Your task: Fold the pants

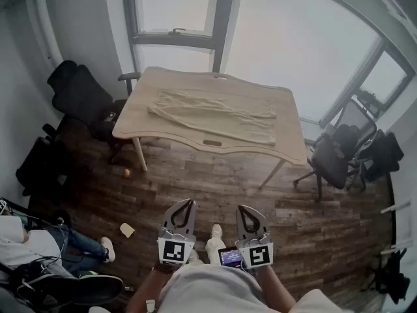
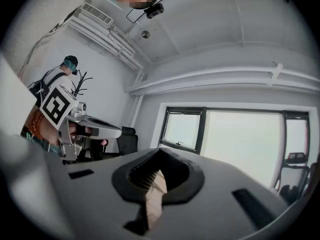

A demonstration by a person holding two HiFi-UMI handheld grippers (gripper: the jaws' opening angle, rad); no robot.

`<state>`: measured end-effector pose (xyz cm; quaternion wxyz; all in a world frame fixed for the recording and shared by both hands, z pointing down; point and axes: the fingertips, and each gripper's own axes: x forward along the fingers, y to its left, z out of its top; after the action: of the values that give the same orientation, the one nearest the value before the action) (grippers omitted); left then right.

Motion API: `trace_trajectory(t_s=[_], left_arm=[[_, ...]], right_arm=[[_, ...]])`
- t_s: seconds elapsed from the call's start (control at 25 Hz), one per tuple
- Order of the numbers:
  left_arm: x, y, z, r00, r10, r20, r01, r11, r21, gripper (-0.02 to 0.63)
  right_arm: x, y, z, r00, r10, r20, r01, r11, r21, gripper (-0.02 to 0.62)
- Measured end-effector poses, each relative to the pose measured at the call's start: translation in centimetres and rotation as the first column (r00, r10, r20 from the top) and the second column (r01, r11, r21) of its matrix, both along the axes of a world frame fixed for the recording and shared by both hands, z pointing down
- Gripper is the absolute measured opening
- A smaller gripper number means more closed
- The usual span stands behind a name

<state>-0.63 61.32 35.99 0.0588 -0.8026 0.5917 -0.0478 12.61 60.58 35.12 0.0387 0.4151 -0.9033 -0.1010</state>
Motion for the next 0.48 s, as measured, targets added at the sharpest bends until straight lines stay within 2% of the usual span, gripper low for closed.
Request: trace_trajectory(t_s=[0.12,0.24,0.4,0.48], left_arm=[[1.6,-1.4,0.7,1.000,0.026,0.003,-0.026,1.000,-0.008,0.012],[3.5,-3.4,1.0,0.998,0.052,0.046,-0.051,0.999,-0.004,0.012],[5.8,-5.6,1.4,0.991,0.091,0.100,-0.090,0.996,-0.009,0.012],[6.5,-6.8,1.9,0.984,0.107,0.144,-0.105,0.994,-0.018,0.012]], right_arm=[[0.3,-1.2,1.4,0.998,-0.053,-0.041,0.053,0.999,-0.004,0.003],[1.1,-3.1,2.6,0.994,-0.089,-0.063,0.087,0.996,-0.025,0.005],[2.0,-5.3,4.5,0.974,-0.136,-0.181,0.132,0.991,-0.031,0.005],[2.6,-6.6,5.4,0.965,-0.156,-0.210,0.151,0.988,-0.039,0.005]])
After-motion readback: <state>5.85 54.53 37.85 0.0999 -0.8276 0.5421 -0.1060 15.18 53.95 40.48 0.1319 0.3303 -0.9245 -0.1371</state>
